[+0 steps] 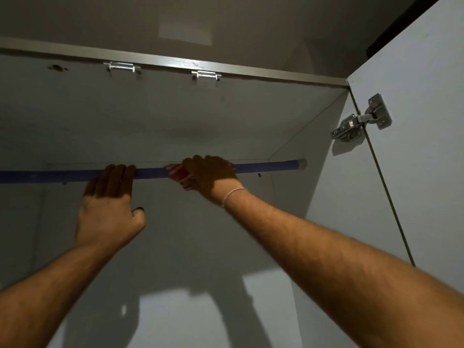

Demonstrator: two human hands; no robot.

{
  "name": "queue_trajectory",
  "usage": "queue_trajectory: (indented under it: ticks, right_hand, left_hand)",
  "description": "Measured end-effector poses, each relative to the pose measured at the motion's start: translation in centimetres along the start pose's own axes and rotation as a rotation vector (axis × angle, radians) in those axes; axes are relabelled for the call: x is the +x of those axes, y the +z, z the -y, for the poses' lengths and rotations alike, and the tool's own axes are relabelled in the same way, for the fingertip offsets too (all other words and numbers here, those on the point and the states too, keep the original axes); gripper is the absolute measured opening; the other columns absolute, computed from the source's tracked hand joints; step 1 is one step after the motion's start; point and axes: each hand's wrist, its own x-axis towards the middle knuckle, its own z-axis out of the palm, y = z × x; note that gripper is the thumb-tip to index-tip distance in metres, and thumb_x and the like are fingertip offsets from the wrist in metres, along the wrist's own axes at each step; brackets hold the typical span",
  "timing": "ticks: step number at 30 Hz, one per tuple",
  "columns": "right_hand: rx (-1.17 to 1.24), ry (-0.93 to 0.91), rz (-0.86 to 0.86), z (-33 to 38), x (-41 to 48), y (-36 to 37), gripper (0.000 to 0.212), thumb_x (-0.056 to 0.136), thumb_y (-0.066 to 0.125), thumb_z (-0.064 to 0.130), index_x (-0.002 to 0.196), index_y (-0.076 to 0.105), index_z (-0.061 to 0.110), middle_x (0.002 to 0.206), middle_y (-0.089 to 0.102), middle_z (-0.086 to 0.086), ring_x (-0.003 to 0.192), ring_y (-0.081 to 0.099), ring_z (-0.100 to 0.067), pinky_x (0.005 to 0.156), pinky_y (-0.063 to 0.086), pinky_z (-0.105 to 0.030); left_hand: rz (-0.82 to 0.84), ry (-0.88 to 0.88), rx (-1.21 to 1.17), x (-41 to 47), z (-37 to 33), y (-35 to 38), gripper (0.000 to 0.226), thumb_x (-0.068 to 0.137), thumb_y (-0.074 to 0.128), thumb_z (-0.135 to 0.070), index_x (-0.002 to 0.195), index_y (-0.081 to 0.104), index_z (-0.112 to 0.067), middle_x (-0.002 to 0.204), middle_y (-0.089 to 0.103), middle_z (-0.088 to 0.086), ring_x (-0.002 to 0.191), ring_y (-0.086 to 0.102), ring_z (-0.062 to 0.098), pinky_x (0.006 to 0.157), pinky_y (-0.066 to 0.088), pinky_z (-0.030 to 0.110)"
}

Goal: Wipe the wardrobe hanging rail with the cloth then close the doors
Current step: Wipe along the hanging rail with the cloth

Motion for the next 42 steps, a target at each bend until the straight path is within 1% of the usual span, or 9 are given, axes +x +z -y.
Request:
queue_trajectory:
  ticks: [8, 14, 17, 20, 23, 29, 34, 39, 42]
  right_hand:
    - [-0.072, 0.367, 0.1, -15.8, -7.4, -2.4, 0.039, 0.096, 0.067, 0.056, 0.12, 0.066, 0.025, 0.109, 0.072, -0.006, 0.1, 0.071, -0.033, 0.087, 0.055, -0.041]
    - [-0.085, 0.355, 0.007, -16.6, -11.1, -2.0, 0.051, 0.103, 0.065, 0.014, 0.153, 0.055, 0.011, 0.152, 0.057, -0.016, 0.143, 0.051, -0.04, 0.119, 0.041, -0.051]
    - [0.105, 0.592, -0.104, -13.9, -12.7, -1.0, 0.032, 0.1, 0.057, 0.006, 0.131, 0.065, 0.001, 0.128, 0.067, -0.026, 0.121, 0.063, -0.047, 0.097, 0.057, -0.054]
    - [0.555, 0.812, -0.33, -10.7, -13.2, -1.5, 0.019, 0.102, 0.049, 0.007, 0.115, 0.062, 0.009, 0.109, 0.07, -0.021, 0.095, 0.067, -0.04, 0.078, 0.057, -0.046]
    - [1.195, 1.052, -0.458, -7.2, -14.2, -2.1, 0.021, 0.111, 0.047, 0.023, 0.125, 0.062, 0.028, 0.108, 0.075, -0.009, 0.082, 0.071, -0.027, 0.074, 0.062, -0.04]
    - [2.376, 1.315, -0.129, 0.1, -22.0, 2.3, 0.091, 0.097, 0.046, 0.078, 0.143, 0.06, 0.001, 0.141, 0.066, -0.028, 0.134, 0.062, -0.044, 0.115, 0.046, -0.059]
    - [2.427, 1.498, 0.098, 9.1, -31.6, 3.4, 0.064, 0.09, 0.077, 0.053, 0.13, 0.075, 0.004, 0.136, 0.071, -0.024, 0.127, 0.069, -0.039, 0.111, 0.053, -0.055]
    - [2.253, 1.813, 0.222, 18.1, -38.8, 1.1, 0.047, 0.099, 0.061, 0.012, 0.143, 0.06, -0.005, 0.121, 0.077, -0.024, 0.102, 0.079, -0.035, 0.078, 0.069, -0.045]
    - [2.172, 1.96, 0.2, 21.6, -42.9, -0.8, 0.054, 0.096, 0.043, 0.015, 0.144, 0.057, -0.005, 0.138, 0.067, -0.028, 0.123, 0.068, -0.044, 0.102, 0.056, -0.054]
  left_hand:
    - [0.102, -0.01, 0.035, 0.1, -0.7, -1.9, 0.1, 0.075, 0.077, -0.026, 0.163, 0.034, -0.003, 0.162, 0.044, 0.024, 0.154, 0.036, 0.042, 0.128, 0.03, 0.056]
    - [0.211, -0.062, 0.083, 0.5, -1.5, -3.4, 0.101, 0.083, 0.066, -0.039, 0.169, 0.022, -0.009, 0.173, 0.031, 0.017, 0.162, 0.024, 0.035, 0.133, 0.023, 0.049]
    - [0.286, -0.082, 0.108, 0.8, -1.4, -3.8, 0.102, 0.088, 0.055, -0.049, 0.172, 0.007, -0.015, 0.18, 0.014, 0.012, 0.166, 0.011, 0.03, 0.135, 0.016, 0.046]
    - [0.335, -0.083, 0.133, 0.6, -1.7, -4.5, 0.101, 0.091, 0.049, -0.054, 0.172, 0.001, -0.017, 0.181, 0.006, 0.01, 0.167, 0.01, 0.029, 0.135, 0.014, 0.046]
    - [0.244, -0.009, 0.145, -1.8, -2.4, -4.9, 0.098, 0.085, 0.061, -0.043, 0.169, 0.022, -0.011, 0.174, 0.033, 0.015, 0.159, 0.032, 0.034, 0.131, 0.021, 0.05]
    - [0.4, 0.045, 0.05, -14.3, -4.6, -1.8, 0.1, 0.077, 0.066, -0.028, 0.17, 0.027, -0.019, 0.177, 0.029, 0.007, 0.165, 0.024, 0.03, 0.135, 0.012, 0.05]
    - [0.698, -0.053, 0.029, -26.5, -6.4, -1.5, 0.095, 0.091, 0.054, -0.033, 0.172, 0.005, -0.026, 0.182, 0.005, 0.001, 0.168, 0.0, 0.022, 0.136, -0.004, 0.045]
    - [0.853, -0.105, -0.001, -37.8, -6.9, -5.0, 0.09, 0.097, 0.049, -0.034, 0.172, 0.0, -0.027, 0.182, 0.0, 0.001, 0.168, -0.005, 0.022, 0.131, -0.015, 0.042]
    - [0.916, -0.154, -0.014, -43.3, -6.7, -7.9, 0.09, 0.099, 0.049, -0.032, 0.172, -0.002, -0.023, 0.182, -0.001, 0.002, 0.168, -0.007, 0.023, 0.133, -0.013, 0.043]
